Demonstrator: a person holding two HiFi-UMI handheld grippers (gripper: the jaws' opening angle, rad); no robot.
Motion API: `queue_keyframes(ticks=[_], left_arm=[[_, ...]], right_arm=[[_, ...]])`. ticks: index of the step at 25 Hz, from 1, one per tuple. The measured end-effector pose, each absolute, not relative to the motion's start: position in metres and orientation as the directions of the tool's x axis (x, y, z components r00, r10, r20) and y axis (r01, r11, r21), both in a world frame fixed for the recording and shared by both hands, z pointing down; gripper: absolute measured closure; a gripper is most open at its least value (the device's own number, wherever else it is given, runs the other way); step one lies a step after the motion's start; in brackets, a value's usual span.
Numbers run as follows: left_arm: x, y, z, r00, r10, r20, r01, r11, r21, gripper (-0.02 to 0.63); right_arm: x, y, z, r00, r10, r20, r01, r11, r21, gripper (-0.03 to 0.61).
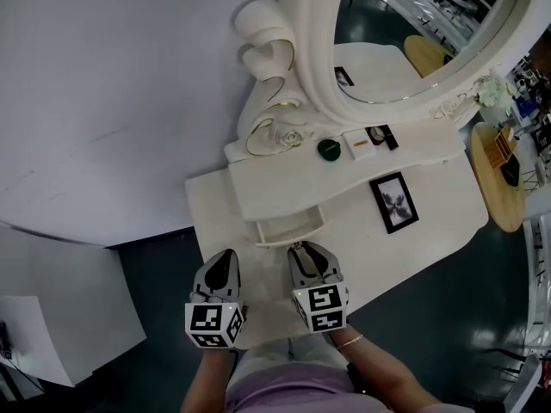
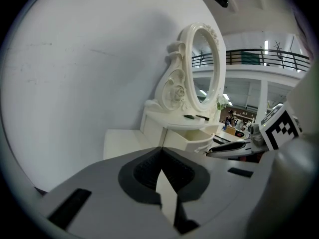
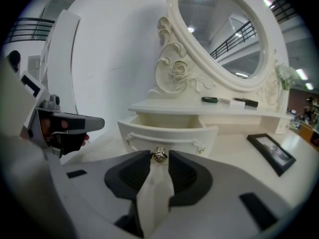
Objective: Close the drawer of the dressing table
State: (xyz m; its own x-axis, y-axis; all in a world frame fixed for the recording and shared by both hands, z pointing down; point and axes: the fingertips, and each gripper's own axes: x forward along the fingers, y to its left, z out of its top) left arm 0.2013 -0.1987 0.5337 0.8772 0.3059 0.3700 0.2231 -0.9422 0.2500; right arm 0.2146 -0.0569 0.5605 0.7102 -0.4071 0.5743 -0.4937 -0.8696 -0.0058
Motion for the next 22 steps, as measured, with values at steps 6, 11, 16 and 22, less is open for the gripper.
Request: queue_keyframes(ticks=[6,11,16,22], left_arm=[[0.202,-0.2,0.535,0.875,0.308,0.372,0.223,-0.941,0.254,0.614],[0.203,-0.2,0.537,0.874,0.311,0.374,0.224,-0.94,0.258,0.614],[0.204,-0.2,0.537,0.874,0.31,0.374,0.223,-0.94,0.258,0.614],[0.207,-0.203,0.537,0.876,0.303,0.376,0.216,-0.942,0.256,0.614]], right_arm=[[0.215,-0.058,0.56,0.708,-0.41,0.576,-0.499,-0.866,-0.003,0.468],[0.215,-0.058,0.561,0.707,-0.414,0.573,-0.505,-0.863,0.0,0.47],[0.219,-0.061,0.56,0.706,-0.423,0.568,-0.509,-0.861,-0.01,0.471],[0.226,-0.063,0.56,0.704,-0.427,0.567,-0.513,-0.858,-0.008,0.471]])
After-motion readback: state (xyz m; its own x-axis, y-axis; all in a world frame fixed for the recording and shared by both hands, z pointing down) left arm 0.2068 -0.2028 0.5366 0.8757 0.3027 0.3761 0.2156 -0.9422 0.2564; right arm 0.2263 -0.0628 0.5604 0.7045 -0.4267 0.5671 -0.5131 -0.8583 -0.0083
